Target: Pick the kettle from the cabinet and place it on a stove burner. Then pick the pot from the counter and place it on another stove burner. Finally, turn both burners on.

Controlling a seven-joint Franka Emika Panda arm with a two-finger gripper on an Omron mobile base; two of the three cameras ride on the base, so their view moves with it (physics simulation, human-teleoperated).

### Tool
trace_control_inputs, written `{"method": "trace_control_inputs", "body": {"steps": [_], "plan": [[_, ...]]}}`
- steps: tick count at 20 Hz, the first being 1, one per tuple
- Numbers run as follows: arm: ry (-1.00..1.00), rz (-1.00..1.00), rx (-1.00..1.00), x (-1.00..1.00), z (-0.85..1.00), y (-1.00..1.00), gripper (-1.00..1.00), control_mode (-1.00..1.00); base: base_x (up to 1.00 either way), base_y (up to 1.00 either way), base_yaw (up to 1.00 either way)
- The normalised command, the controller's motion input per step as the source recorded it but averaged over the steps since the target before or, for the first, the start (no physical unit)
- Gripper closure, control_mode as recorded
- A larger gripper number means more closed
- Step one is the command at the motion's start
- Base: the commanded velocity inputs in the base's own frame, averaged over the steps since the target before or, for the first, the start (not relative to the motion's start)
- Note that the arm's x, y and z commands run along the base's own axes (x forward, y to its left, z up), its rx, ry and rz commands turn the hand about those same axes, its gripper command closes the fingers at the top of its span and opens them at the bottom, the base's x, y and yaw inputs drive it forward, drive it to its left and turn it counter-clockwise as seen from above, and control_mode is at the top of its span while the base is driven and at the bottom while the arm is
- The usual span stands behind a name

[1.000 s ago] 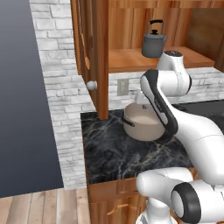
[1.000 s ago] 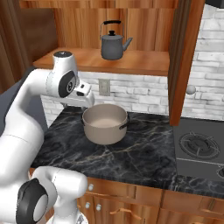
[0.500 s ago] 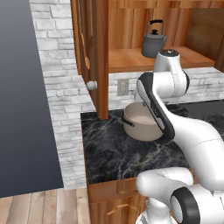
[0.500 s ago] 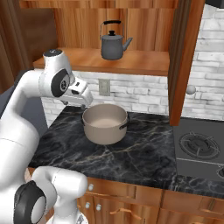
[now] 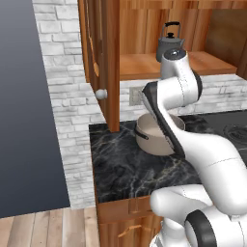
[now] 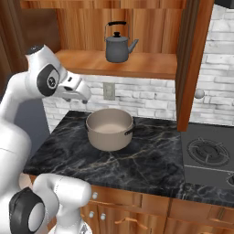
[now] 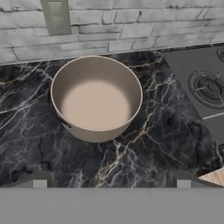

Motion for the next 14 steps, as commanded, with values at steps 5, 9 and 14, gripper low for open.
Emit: {"method": "trace_control_inputs", "body": {"steps": [5, 9, 14], "plan": [[-0.11, -0.03, -0.14, 0.04, 0.35, -0.04, -1.0, -1.0, 0.0, 0.0, 0.0], [-0.11, 0.01, -0.08, 0.02, 0.31, -0.18, -1.0, -1.0, 0.0, 0.0, 0.0], [-0.12, 0.03, -0.07, 0.02, 0.29, -0.15, -1.0, -1.0, 0.0, 0.0, 0.0]]}}
